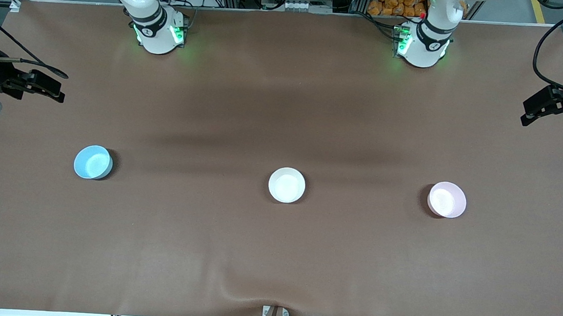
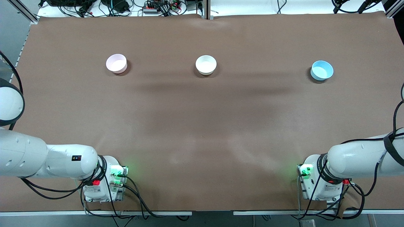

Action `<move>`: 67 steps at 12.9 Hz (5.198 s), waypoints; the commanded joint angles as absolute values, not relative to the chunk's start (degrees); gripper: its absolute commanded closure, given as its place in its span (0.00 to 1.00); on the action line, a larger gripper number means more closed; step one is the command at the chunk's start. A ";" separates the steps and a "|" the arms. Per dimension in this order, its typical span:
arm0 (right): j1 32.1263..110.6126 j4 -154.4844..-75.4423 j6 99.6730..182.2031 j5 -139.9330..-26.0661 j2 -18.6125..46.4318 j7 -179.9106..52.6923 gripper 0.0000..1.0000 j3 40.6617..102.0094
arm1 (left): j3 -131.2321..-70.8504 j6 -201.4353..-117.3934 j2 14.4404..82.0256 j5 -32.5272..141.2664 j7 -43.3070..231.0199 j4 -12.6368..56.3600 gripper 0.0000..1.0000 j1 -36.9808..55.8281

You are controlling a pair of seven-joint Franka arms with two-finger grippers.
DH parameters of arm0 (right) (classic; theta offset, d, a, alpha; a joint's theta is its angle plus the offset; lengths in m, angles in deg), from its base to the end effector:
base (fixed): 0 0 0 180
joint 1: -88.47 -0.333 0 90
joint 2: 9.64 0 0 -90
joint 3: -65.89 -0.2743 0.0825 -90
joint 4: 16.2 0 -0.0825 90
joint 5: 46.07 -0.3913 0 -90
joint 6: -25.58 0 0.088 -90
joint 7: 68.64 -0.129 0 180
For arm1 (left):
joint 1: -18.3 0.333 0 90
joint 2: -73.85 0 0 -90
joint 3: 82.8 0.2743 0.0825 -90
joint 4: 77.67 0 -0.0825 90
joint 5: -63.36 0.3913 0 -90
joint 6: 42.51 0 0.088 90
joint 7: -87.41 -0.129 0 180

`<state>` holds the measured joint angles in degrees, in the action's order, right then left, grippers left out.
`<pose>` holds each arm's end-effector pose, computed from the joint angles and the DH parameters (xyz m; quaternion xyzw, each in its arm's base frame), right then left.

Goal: Stack pink and blue bowls on white bowl

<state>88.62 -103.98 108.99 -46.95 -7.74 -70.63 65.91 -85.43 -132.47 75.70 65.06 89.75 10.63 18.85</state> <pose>0.5558 0.0005 0.5513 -0.9983 0.0184 0.0548 0.0068 0.5545 -0.0167 0.5931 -0.9994 -0.0027 -0.0312 0.0144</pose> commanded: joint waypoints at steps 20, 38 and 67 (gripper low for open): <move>88.47 -104.10 109.43 -46.77 -7.88 -70.75 0.00 65.89 | -84.91 -152.62 63.49 63.80 81.61 24.43 0.00 29.01; 88.29 -104.10 109.78 -46.77 -7.53 -70.92 0.00 65.80 | -85.62 -187.97 45.65 65.47 82.22 34.47 0.33 27.44; 88.38 -104.27 109.60 -46.77 -7.45 -70.58 0.00 65.80 | -98.10 -171.45 36.79 63.80 136.34 8.66 1.00 -2.95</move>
<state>88.55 -104.36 109.66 -46.95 -7.46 -70.60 65.79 -99.13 -172.71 41.62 64.23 131.96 14.37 1.36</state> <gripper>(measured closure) 0.000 0.969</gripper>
